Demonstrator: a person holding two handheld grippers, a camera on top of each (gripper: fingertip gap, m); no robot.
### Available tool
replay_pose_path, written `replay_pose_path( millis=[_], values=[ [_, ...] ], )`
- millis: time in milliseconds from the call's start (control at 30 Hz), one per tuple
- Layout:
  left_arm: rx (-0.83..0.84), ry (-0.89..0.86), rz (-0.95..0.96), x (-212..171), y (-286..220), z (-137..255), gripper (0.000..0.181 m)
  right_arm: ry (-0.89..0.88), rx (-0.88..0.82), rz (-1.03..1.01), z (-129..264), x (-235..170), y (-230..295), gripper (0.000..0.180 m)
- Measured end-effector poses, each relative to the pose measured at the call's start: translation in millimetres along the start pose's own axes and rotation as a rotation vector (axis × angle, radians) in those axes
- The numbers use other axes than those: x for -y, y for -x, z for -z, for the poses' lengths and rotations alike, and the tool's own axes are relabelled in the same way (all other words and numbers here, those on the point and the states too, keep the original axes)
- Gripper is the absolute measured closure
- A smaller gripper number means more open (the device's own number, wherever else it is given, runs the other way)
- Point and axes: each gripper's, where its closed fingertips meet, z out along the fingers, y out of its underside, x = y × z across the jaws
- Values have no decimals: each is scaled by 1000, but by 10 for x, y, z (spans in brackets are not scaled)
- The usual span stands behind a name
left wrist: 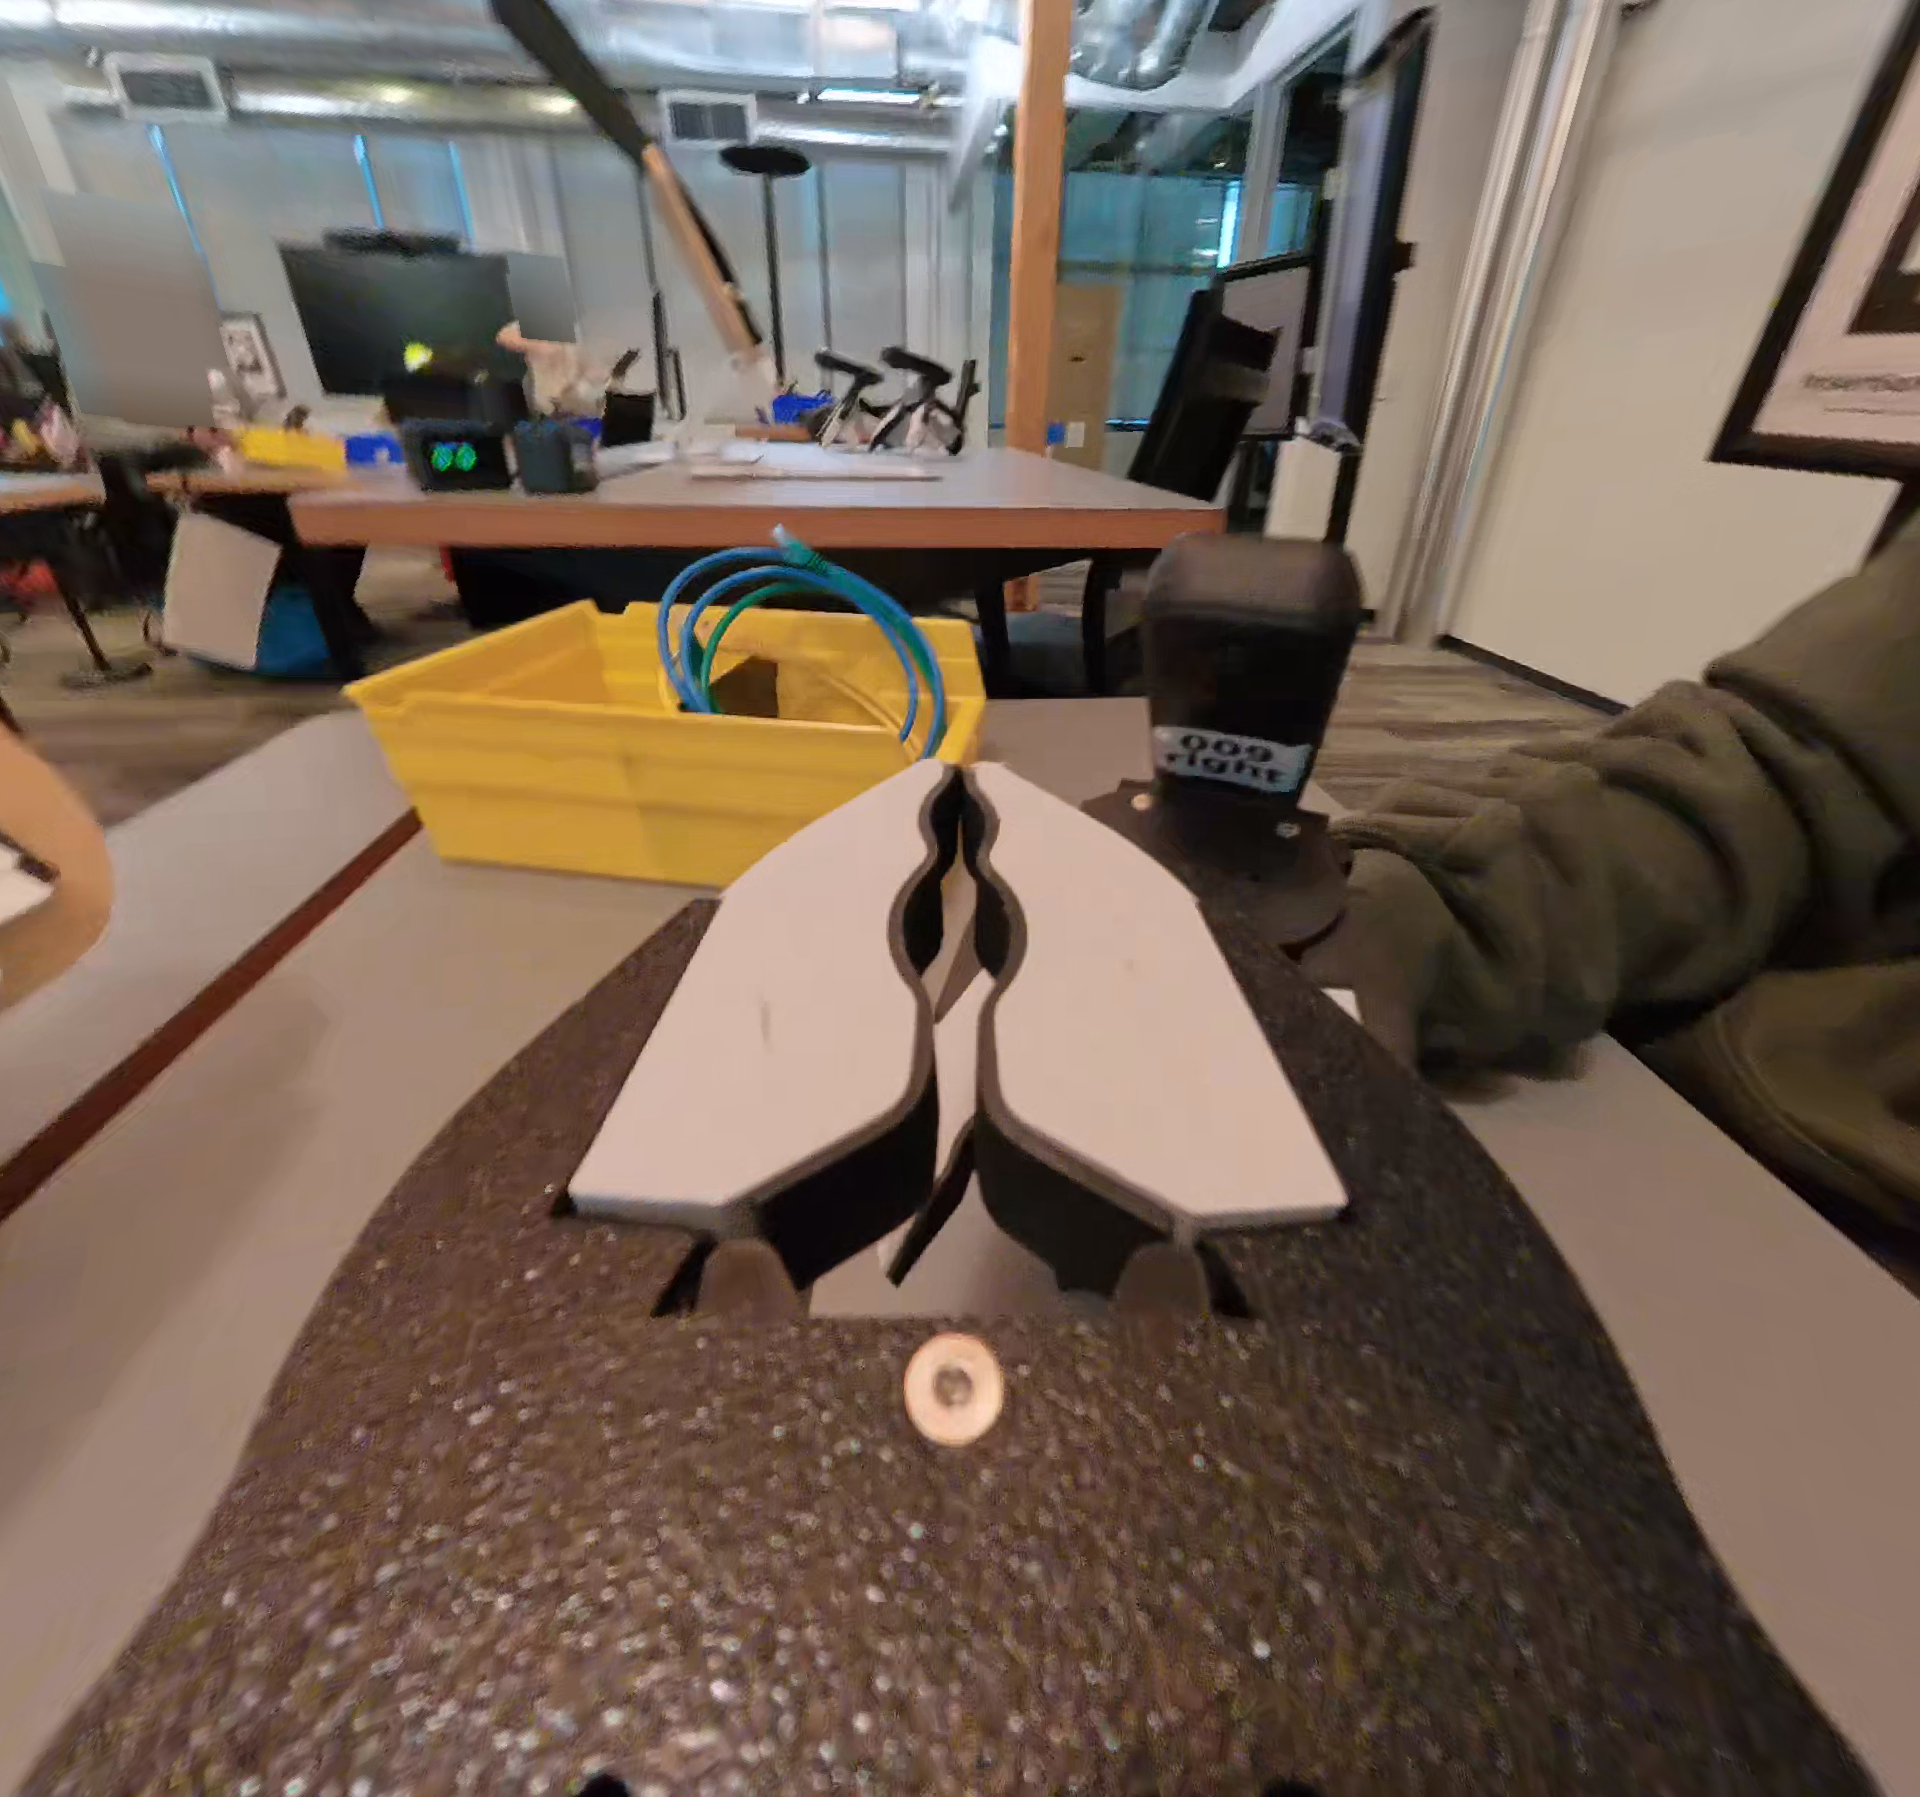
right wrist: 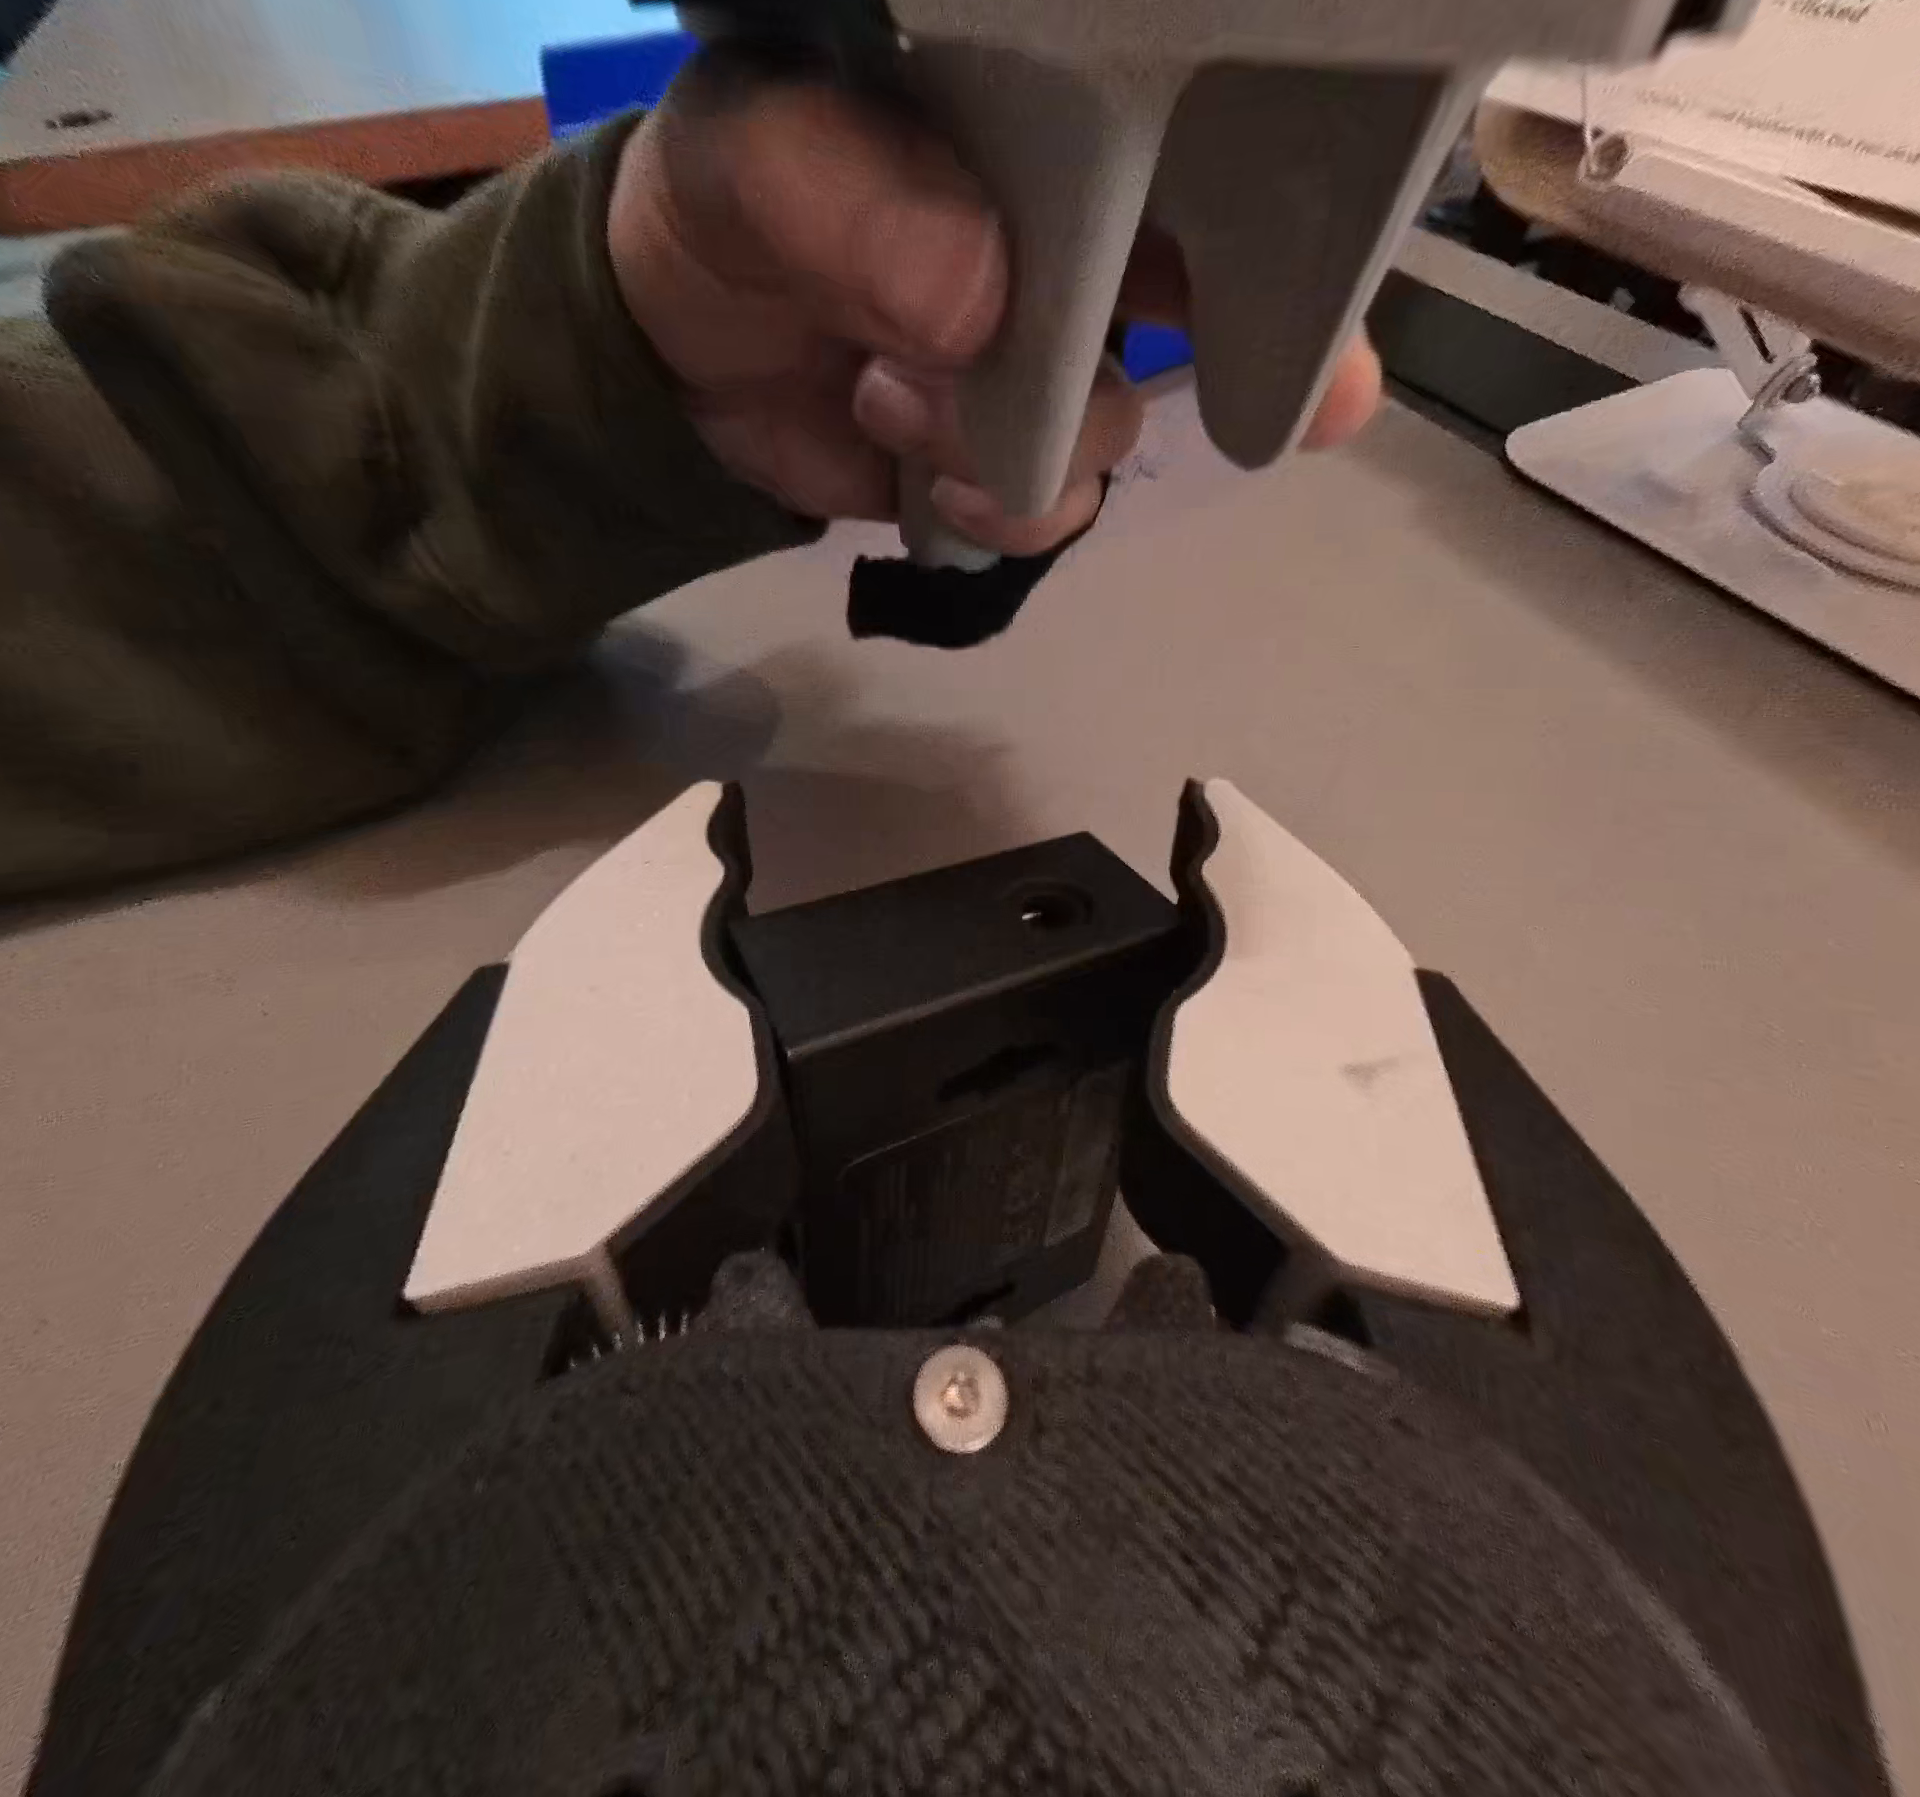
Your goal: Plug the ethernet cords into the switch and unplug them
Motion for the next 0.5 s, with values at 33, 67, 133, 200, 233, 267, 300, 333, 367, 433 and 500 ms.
replay_pose_path(
  millis=[33,67,133,200,233,267,300,333,367,433,500],
  values=[
    [-11,-1,-7,13,-18,12,181,-33,1,-6,20,82,8,100],
    [-15,-11,-30,55,-40,34,181,-60,2,5,68,164,20,100],
    [15,-40,-85,177,-37,94,181,-70,-35,48,204,290,-37,100],
    [19,-66,-92,275,-40,149,181,-105,-76,84,402,472,-121,100],
    [18,-76,-87,301,-38,171,181,-135,-103,97,512,590,-176,100],
    [21,-84,-84,310,-28,189,181,-153,-114,106,623,693,-221,100],
    [27,-89,-80,310,-13,202,181,-166,-110,110,719,786,-251,100],
    [26,-91,-72,307,-8,207,181,-190,-113,124,812,893,-278,100],
    [17,-90,-62,303,-16,204,181,-204,-118,140,900,987,-314,100],
    [5,-80,-61,300,-45,177,181,-202,-123,175,1048,1139,-368,100],
    [-6,-53,-76,282,-90,124,181,-223,-118,205,1180,1312,-364,100]
  ],
)
